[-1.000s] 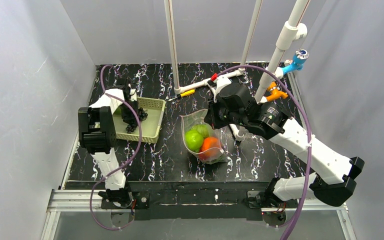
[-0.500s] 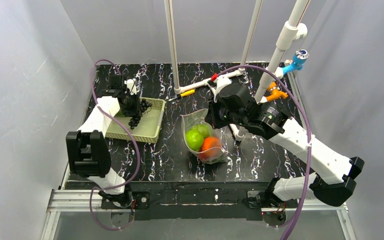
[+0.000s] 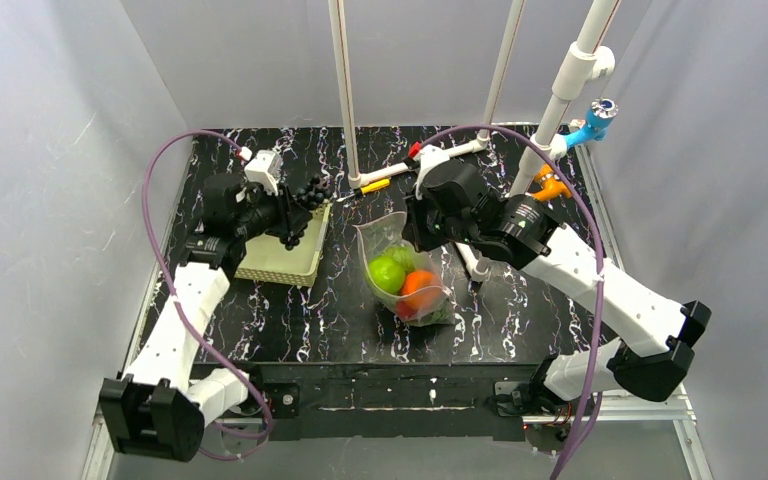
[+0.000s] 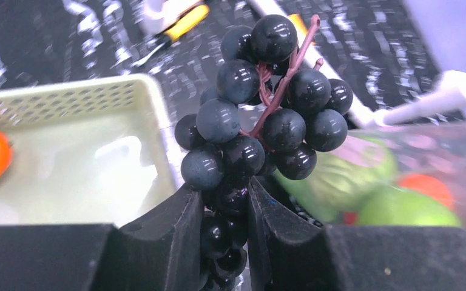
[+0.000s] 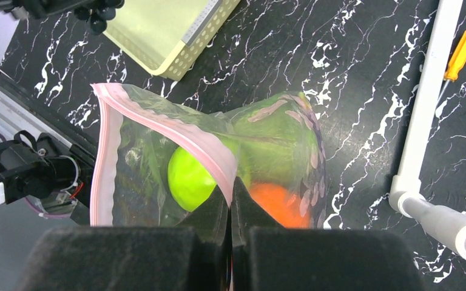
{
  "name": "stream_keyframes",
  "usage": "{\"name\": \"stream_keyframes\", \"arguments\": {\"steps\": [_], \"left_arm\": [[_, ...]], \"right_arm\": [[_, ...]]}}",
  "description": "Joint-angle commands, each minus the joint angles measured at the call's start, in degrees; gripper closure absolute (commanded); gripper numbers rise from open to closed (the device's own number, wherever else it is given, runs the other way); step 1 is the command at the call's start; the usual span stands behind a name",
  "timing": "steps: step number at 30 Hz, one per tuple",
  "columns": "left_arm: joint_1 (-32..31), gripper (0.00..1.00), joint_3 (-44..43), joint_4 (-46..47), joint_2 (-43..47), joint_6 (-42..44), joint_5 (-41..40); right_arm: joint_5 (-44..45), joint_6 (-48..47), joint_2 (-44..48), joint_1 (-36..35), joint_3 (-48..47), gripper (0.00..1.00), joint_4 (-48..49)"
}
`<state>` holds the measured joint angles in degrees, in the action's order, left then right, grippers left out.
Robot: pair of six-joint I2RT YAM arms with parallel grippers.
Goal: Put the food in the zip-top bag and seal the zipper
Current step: Pick up the fake fruit from the bin, then place the fake fruit in the zipper food storage bag.
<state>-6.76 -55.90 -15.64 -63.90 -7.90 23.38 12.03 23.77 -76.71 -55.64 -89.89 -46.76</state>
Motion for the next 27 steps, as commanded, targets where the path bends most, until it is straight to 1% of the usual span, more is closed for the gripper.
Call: {"name": "stream_keyframes", "arguments": {"steps": [1, 2, 6, 8, 11, 13, 16, 18, 21, 25, 27], "left_arm": [[-2.8, 1.0, 3.0, 13.1, 7.0, -2.6, 15.6], [-3.5, 1.0, 3.9, 14.9, 8.2, -3.5, 18.0], [-5.2, 1.0, 8.6, 27.9, 12.9, -9.5, 24.4], [-5.8, 1.0, 9.6, 30.6, 14.6, -10.0, 26.6], [-6.7, 1.0, 9.9, 32.0, 16.4, -9.4, 31.6], [-7.5, 1.0, 10.5, 34.8, 17.0, -9.8, 35.3], [-9.2, 1.0, 12.5, 43.0, 17.7, -12.4, 42.0], [-10.4, 1.0, 14.0, 49.4, 18.5, -16.0, 43.9], [-11.1, 1.0, 15.3, 57.6, 19.4, -19.6, 44.4], [-11.1, 1.0, 14.2, 62.8, 18.4, -22.7, 46.6], [-11.2, 1.0, 14.0, 67.6, 17.3, -25.4, 47.7]], "right_arm": [[0.2, -0.3, -1.4, -0.4, -4.7, 0.99, 0.4], [0.3, -0.2, -1.7, -0.4, -4.9, 0.99, 0.6], [0.0, -0.1, -3.8, -0.4, -7.0, 0.99, 0.4], [-0.1, -0.1, -5.0, -0.4, -8.5, 0.99, -0.3], [-0.3, -0.1, -6.6, -0.4, -10.3, 0.99, -0.8], [-0.5, -0.3, -7.2, -0.4, -10.7, 0.99, -0.6], [-4.0, -0.4, -9.0, -0.4, -12.5, 0.99, -0.8], [-7.1, -0.3, -11.0, -0.4, -14.2, 0.99, -1.8], [-9.7, 0.2, -12.0, -0.4, -14.9, 0.99, -2.2], [-11.3, 0.3, -12.4, -0.4, -14.6, 0.99, -1.6], [-13.5, 0.4, -12.8, -0.4, -15.1, 0.99, -1.7]]}}
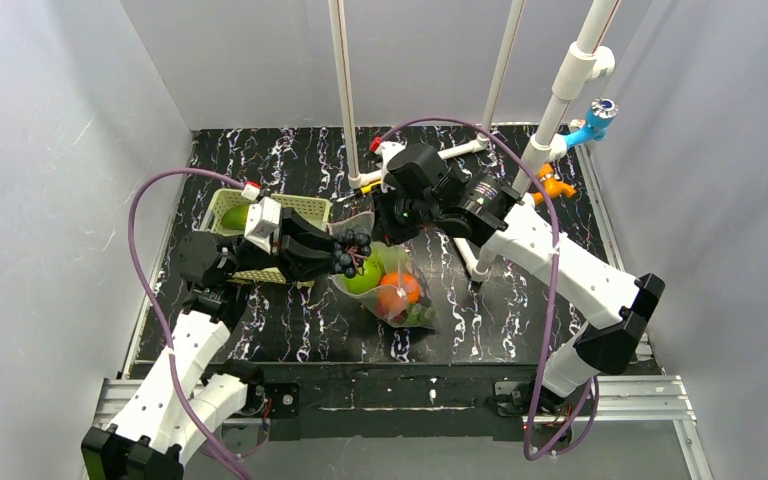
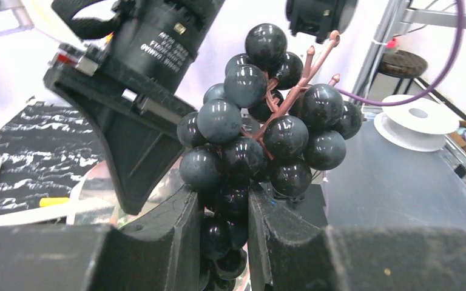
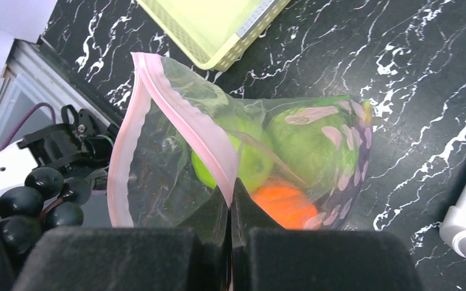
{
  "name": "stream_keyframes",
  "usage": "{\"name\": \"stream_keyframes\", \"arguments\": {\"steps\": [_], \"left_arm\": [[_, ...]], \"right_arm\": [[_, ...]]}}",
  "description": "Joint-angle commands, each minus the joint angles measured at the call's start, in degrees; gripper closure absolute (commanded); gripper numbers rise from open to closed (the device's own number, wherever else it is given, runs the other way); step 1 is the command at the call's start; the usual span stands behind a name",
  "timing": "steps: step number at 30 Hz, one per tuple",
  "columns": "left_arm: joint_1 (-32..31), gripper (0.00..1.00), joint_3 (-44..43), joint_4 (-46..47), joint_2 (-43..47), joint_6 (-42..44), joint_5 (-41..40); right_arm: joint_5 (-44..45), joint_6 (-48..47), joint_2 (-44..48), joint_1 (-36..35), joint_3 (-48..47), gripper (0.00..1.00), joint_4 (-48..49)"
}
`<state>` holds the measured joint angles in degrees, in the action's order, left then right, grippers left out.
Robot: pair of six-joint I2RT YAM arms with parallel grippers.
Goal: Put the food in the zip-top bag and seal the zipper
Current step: Place the fake fruit in the zipper food storage bag.
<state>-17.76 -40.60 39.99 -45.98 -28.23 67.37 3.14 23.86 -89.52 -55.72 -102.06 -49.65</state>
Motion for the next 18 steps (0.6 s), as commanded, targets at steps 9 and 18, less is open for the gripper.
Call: {"name": "stream_keyframes", "arguments": {"steps": [9, 18], "left_arm": [[-0.5, 1.0, 2.8, 29.2, -3.3, -11.0, 6.8], [-2.3, 1.0, 6.6, 16.2, -4.1, 10.2, 2.7]], "right_arm": [[-10.9, 0.6, 1.2, 0.1, -2.9, 0.99, 2.0], [-18.1, 2.2, 4.6, 2.5, 0.7, 0.99, 5.6]]}}
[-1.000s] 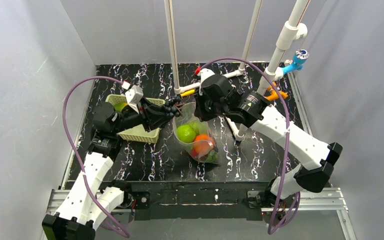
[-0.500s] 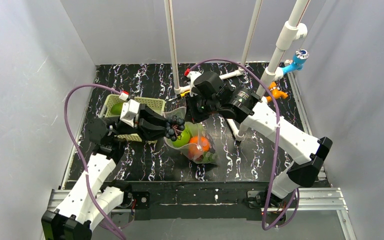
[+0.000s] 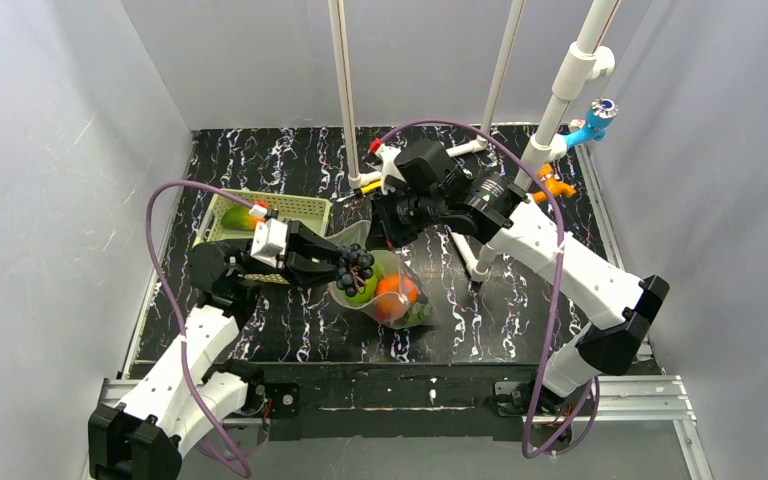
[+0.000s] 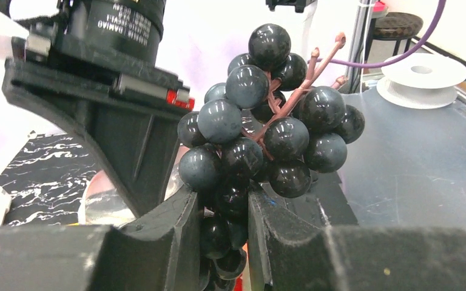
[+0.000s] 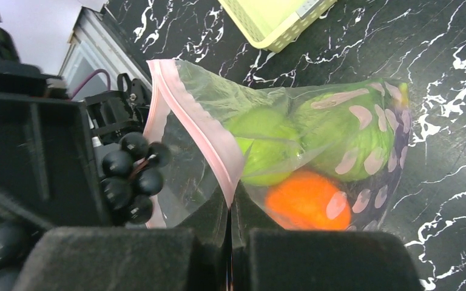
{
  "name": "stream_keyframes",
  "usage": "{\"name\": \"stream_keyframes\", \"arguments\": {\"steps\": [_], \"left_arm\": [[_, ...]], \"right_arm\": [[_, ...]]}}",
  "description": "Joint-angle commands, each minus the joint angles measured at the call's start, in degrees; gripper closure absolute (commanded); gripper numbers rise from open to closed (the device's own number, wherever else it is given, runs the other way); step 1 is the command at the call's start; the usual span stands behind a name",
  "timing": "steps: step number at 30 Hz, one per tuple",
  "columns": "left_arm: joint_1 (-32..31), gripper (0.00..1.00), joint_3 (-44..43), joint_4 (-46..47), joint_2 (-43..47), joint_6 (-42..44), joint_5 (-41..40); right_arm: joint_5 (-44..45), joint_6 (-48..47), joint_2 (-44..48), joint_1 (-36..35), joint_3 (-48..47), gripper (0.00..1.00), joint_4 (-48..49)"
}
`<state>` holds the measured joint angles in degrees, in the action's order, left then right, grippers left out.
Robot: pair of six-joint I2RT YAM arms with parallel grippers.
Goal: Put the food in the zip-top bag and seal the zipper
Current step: Place the fake fruit in the zipper food storage bag.
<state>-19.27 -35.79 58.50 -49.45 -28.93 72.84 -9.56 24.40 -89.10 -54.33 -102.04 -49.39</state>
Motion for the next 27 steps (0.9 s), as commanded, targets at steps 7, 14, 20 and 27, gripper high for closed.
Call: {"name": "stream_keyframes", "arguments": {"steps": [7, 14, 20, 27], "left_arm": [[-1.6, 1.0, -0.7, -28.4, -0.1, 32.9, -9.9], [-2.1, 0.67, -3.8, -36.1, -3.3, 33.1, -14.0], [-2.3, 0.35, -6.3, -43.1, 1.4, 33.7, -15.5], [-3.9, 0.12, -13.8, -57.6, 5.6, 32.5, -22.1]], "right_arm": [[-8.4, 2.8, 7.0, 1.6, 4.0, 0.99, 7.8], [-6.9, 3.3, 8.2, 1.6, 7.4, 0.99, 8.7], [-5.4, 2.3, 8.1, 1.6, 8.4, 0.99, 7.7], [-4.2, 1.2, 8.2, 1.7, 7.6, 0.99, 7.5]]}}
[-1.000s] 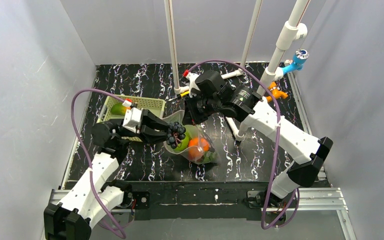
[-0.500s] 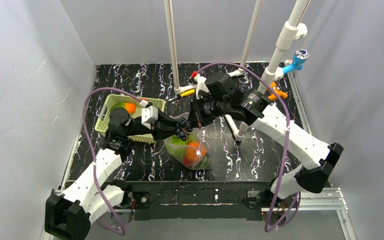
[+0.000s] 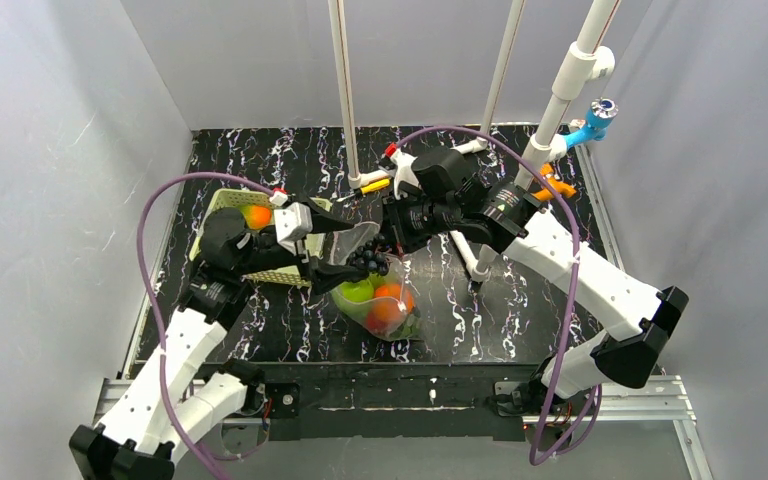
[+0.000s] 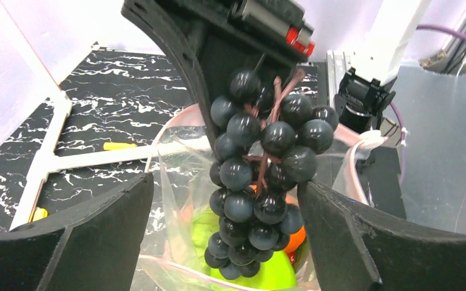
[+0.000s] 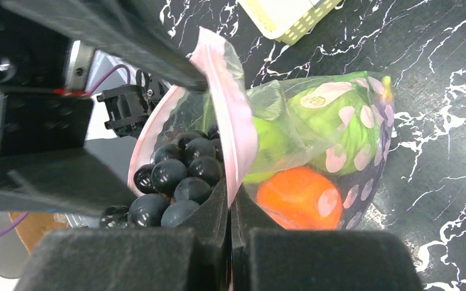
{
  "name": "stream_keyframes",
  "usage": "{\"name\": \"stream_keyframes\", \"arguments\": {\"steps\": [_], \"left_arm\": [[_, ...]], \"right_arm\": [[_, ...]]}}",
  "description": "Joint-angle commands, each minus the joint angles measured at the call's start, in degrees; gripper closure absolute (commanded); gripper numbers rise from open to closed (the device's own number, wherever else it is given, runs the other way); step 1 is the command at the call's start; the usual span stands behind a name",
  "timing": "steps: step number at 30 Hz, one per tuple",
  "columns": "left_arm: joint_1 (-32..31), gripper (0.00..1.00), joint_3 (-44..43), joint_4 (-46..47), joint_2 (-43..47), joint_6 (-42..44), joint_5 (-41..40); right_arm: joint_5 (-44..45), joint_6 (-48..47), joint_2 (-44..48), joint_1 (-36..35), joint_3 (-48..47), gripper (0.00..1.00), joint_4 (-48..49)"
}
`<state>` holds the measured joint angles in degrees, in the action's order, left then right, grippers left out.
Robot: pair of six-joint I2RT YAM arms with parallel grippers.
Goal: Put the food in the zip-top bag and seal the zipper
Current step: Place the fake fruit in the zipper food storage bag, then zip the zipper food storage bag at the center of the board.
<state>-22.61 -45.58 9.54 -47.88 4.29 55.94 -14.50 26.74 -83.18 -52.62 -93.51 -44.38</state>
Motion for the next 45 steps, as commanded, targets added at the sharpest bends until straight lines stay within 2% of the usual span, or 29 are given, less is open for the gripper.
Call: {"name": "stream_keyframes", "arguments": {"steps": [1, 3, 8, 12, 14, 17, 19, 23, 30, 34, 38, 40, 45], "left_arm": [[-0.5, 0.11, -4.9, -10.6, 4.9, -2.0, -6.5], [-0.5, 0.06, -6.9, -13.7, 6.6, -5.7, -9.9], [-0.5, 0.08, -11.9, -25.4, 8.8, -17.1, -20.2], [-0.5, 0.16, -11.2, -31.4, 11.8, -32.1, -27.1], [-0.6, 0.2, -8.6, -31.6, 14.3, -39.4, -28.9], [-0.5, 0.32, -4.5, -29.5, 17.1, -48.0, -29.7], [-0.5, 0.38, -4.5, -30.4, 17.3, -47.1, -29.3], [-0.5, 0.44, -7.4, -39.0, 15.6, -43.9, -32.3], [-1.5, 0.51, -7.3, -39.5, 12.1, -44.4, -32.8], [-4.6, 0.54, -8.0, -38.0, 9.3, -43.8, -32.4], [-8.9, 0.54, -9.2, -36.9, 6.8, -43.2, -34.3], [-10.2, 0.5, -9.9, -36.9, 6.1, -43.6, -34.5], [-11.4, 0.46, -10.6, -37.5, 7.3, -42.4, -38.0]], "right_arm": [[0.9, -1.2, 2.4, 0.0, -0.9, 0.99, 2.5], [1.2, -1.3, 2.6, 0.1, -0.9, 0.99, 2.6], [0.8, -1.3, 3.5, 0.2, -0.2, 0.99, 3.8], [0.3, -1.1, 3.8, 0.4, -0.2, 0.99, 4.6], [0.2, -1.2, 4.0, 0.4, 0.0, 0.99, 5.0], [-0.4, -1.3, 4.1, 0.5, 0.2, 0.99, 5.6], [-0.8, -1.3, 4.0, 0.5, 0.2, 0.99, 5.8], [-1.0, -1.3, 4.1, 0.5, 0.5, 0.99, 5.8], [0.7, -3.1, 4.2, 0.3, 0.3, 0.99, 4.6], [2.3, -4.9, 2.8, -0.6, -1.6, 0.99, 2.7], [5.4, -6.8, 1.8, -1.9, -3.4, 0.99, 1.3], [6.5, -7.4, 1.4, -2.1, -4.2, 0.99, 0.8], [7.0, -8.3, 1.0, -2.3, -5.1, 0.99, 0.9]]}}
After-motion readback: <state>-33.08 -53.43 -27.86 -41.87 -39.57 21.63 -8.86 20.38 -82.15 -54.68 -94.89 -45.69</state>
